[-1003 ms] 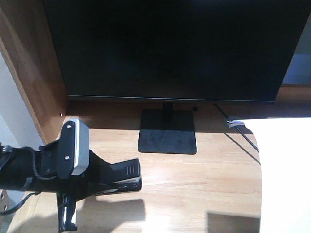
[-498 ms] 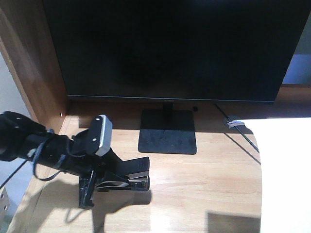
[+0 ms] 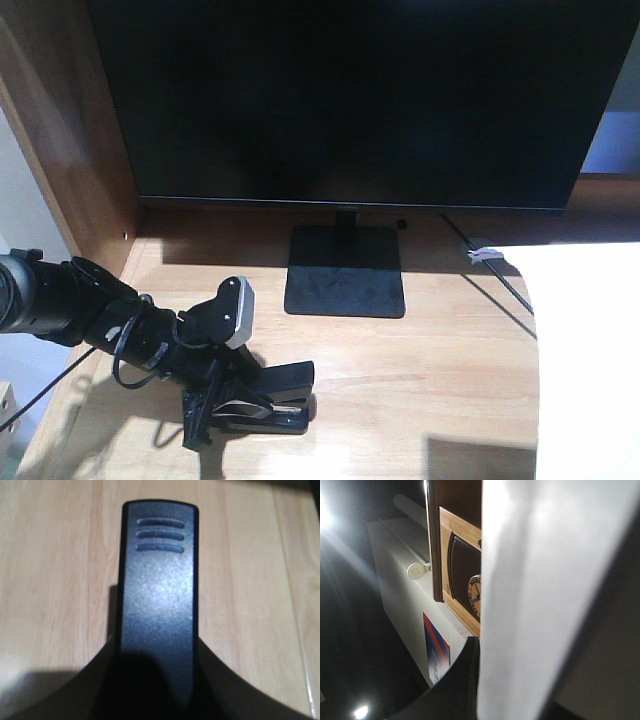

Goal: Grab stapler and paper to desk for stapling
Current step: 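Lower the black stapler with the left gripper onto the desk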

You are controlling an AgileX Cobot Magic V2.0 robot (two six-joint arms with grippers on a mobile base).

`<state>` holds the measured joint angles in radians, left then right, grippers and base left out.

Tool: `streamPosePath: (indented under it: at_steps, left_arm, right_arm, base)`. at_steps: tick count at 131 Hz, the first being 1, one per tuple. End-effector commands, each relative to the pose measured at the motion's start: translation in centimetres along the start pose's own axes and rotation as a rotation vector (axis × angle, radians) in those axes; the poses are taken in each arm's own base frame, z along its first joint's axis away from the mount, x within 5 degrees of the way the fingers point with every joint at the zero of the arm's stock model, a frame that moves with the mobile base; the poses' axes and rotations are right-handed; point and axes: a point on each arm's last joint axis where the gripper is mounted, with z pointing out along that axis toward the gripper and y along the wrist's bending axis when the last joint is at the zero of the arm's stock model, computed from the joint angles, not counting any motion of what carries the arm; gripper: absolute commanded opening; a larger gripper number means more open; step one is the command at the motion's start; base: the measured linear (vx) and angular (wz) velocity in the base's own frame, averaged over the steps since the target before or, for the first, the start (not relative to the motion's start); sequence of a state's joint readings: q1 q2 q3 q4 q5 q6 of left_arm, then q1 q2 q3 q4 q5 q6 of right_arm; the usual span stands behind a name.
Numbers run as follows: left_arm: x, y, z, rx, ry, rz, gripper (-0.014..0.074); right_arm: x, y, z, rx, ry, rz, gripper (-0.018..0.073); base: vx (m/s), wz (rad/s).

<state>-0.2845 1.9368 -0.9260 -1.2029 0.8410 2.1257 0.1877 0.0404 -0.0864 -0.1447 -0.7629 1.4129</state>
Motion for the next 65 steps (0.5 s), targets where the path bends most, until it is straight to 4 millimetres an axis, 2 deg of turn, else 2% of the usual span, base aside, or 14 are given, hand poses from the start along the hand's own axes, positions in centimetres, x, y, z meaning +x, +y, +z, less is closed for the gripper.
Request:
streamPosePath:
  at_steps: [1, 40, 50, 65]
  left_arm:
    - [-1.83, 0.28, -0.99, -0.029, -0.06, 0.042, -0.0003]
    - [-1.39, 0.18, -0.65, -0.002, -0.044, 0.048, 0.0033]
    - [-1.4, 0.16, -0.65, 0.0, -0.045, 0.048, 0.0074]
    - [-1.44, 0.13, -0.65, 0.003, -0.049, 0.044, 0.019]
  right_arm:
    - [-0.23, 0.87, 0.5, -0.054, -0.01, -0.016, -0.0007]
    - [-0.23, 0.87, 0.5, -0.054, -0.01, -0.016, -0.0007]
    - [-0.23, 0.87, 0.5, -0.054, -0.01, -0.016, -0.0007]
    - [-0.23, 0.87, 0.5, -0.054, -0.01, -0.016, -0.0007]
  base:
    - [0.0, 0.0]
    - [0.0, 0.0]
    - [0.0, 0.0]
    - [0.0, 0.0]
